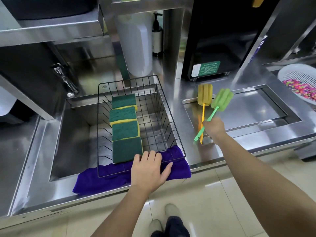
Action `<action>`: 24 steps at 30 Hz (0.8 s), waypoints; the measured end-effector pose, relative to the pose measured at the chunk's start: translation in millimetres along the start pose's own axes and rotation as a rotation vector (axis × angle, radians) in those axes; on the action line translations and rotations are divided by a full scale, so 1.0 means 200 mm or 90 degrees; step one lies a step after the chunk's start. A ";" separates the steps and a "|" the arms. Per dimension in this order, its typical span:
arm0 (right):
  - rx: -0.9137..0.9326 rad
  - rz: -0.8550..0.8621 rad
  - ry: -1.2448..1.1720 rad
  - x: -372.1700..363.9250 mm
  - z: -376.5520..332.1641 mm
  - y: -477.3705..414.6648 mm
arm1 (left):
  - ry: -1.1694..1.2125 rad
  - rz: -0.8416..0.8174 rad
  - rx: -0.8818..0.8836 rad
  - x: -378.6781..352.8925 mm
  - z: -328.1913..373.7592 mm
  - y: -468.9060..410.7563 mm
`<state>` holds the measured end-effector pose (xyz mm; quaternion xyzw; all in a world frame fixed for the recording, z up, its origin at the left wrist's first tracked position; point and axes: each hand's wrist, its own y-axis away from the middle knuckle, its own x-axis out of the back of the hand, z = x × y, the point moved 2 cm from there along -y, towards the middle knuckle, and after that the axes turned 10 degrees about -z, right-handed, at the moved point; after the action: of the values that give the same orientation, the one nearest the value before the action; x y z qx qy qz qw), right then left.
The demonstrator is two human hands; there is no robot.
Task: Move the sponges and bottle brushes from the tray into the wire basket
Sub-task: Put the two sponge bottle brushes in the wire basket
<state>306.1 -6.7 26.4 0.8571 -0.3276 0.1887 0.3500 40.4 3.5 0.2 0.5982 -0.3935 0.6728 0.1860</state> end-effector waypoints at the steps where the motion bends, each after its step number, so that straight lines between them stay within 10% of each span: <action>1: 0.024 0.032 -0.013 0.01 -0.01 0.00 | 0.001 0.000 0.002 0.00 0.00 0.00; 7: 0.266 0.130 -0.140 0.01 -0.20 0.12 | 0.009 0.015 0.002 0.01 -0.01 0.00; 14: 0.377 -0.105 -0.089 -0.27 -0.41 0.23 | -0.005 0.020 0.020 0.01 -0.11 0.03; 24: 0.214 -0.431 0.243 -0.63 -0.43 0.27 | -0.003 0.063 0.018 0.00 -0.10 0.03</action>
<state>170.7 79.4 41.5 0.9111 0.0783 0.2693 0.3021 22.8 15.3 -0.8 0.5820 -0.4134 0.6855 0.1432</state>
